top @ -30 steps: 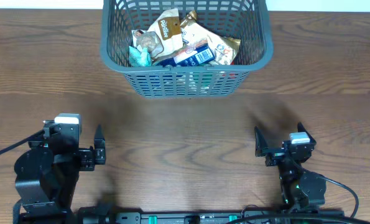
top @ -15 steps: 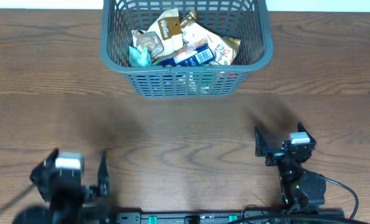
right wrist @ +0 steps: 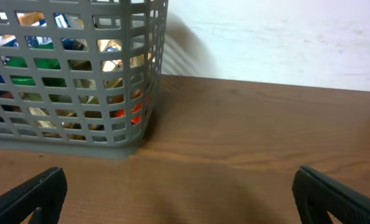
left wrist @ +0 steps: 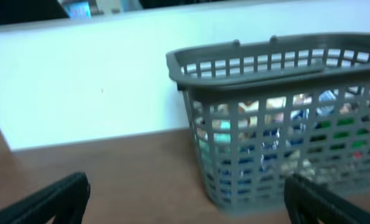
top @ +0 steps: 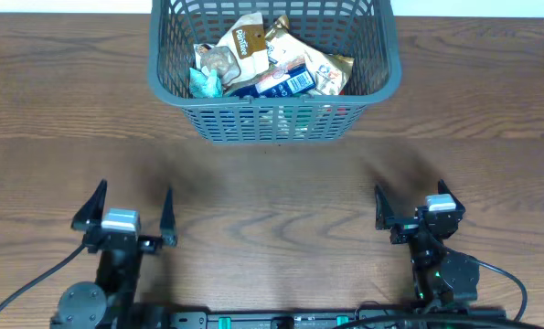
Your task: Pack container
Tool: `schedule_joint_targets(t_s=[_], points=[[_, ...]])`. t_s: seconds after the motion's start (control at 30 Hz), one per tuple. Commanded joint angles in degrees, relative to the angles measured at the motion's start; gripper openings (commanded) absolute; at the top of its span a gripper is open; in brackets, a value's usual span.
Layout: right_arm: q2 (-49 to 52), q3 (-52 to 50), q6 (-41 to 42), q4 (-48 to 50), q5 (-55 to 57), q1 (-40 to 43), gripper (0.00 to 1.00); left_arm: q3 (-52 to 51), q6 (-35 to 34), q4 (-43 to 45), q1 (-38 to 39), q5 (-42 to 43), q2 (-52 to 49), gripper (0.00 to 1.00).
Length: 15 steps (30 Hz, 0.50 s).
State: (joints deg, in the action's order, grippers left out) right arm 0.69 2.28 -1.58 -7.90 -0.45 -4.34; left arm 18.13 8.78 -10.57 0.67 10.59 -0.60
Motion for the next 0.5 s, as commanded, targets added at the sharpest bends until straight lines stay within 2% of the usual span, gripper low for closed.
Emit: schedule_joint_targets(t_s=[0.0,0.13,0.27,0.33,0.47], points=[[-0.31,-0.22,-0.63,-0.09,0.22,0.17,0.99,-5.84,-0.74,7.23,0.28,0.33,0.46,0.98],[-0.31,-0.22,-0.63,-0.09,0.22,0.17,0.99,-12.11,-0.76,14.67,0.28,0.37,0.48,0.99],[-0.31,-0.22,-0.63,-0.09,0.22,0.17,0.99,-16.35,-0.79,17.11,0.28,0.37,0.48,0.98],[-0.31,-0.22,-0.63,-0.09,0.22,0.17,0.99,-17.9,-1.6,17.14,0.28,0.37,0.48,0.98],[-0.31,-0.22,-0.63,-0.09,0.22,0.17,0.99,-17.9,-2.08,9.9,0.33,0.37,0.48,0.98]])
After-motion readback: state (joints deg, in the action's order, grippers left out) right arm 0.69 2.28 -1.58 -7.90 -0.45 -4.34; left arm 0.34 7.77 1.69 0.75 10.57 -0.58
